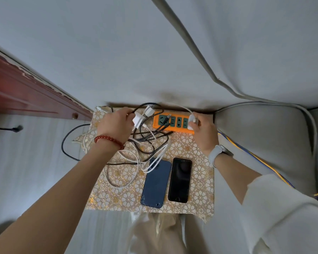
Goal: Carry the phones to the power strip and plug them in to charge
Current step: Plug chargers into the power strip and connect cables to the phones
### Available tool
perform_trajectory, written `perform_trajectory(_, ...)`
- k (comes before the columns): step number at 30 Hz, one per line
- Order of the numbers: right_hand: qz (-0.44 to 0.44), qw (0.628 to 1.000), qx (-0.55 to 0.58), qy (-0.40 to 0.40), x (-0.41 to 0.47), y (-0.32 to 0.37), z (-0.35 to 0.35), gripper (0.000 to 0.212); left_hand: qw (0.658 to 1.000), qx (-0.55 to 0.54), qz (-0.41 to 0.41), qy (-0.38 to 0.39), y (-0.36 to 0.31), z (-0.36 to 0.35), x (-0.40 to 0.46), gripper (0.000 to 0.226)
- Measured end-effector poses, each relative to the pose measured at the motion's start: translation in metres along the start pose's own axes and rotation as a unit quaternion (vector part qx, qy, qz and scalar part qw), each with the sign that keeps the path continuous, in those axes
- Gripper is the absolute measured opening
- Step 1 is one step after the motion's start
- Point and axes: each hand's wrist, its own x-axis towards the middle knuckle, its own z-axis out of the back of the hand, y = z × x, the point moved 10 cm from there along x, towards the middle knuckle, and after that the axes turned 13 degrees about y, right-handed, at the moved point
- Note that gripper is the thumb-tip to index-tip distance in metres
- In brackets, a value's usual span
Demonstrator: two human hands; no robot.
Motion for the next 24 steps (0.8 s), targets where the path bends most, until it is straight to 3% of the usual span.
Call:
perform_trajectory(3,-0.002,0.999,-0.035,-0.004,-0.001,0.003,-0.001,0.022,0.992,-0.125,-0.01,0.026,-0.003,0.008,0.002,0.018)
perform_trajectory(9,-0.057,0.988,-0.139,0.04,0.004,0.005,-0.002,0.008,0.962,-0.261,-0.006,0.082,-0.011,0.013,-0.017,0.012)
perform_trajectory(13,-0.096,0.989,-0.072,0.086,0.006,0.0,-0.005,0.037,0.941,-0.328,-0.003,0.078,-0.004,0.019,-0.034,0.009)
perform_trajectory(16,-0.081,0.994,-0.027,0.072,-0.007,0.0,-0.002,0.057,0.938,-0.337,0.001,0.083,-0.001,0.016,-0.043,0.01)
perform_trajectory(18,-0.077,0.994,-0.005,0.071,-0.012,-0.003,-0.004,0.058,0.927,-0.365,0.008,0.088,0.0,0.012,-0.044,0.011)
perform_trajectory(24,-0.064,0.995,0.063,0.031,-0.003,-0.011,-0.004,0.035,0.909,-0.414,0.009,0.056,0.015,0.008,-0.039,0.01)
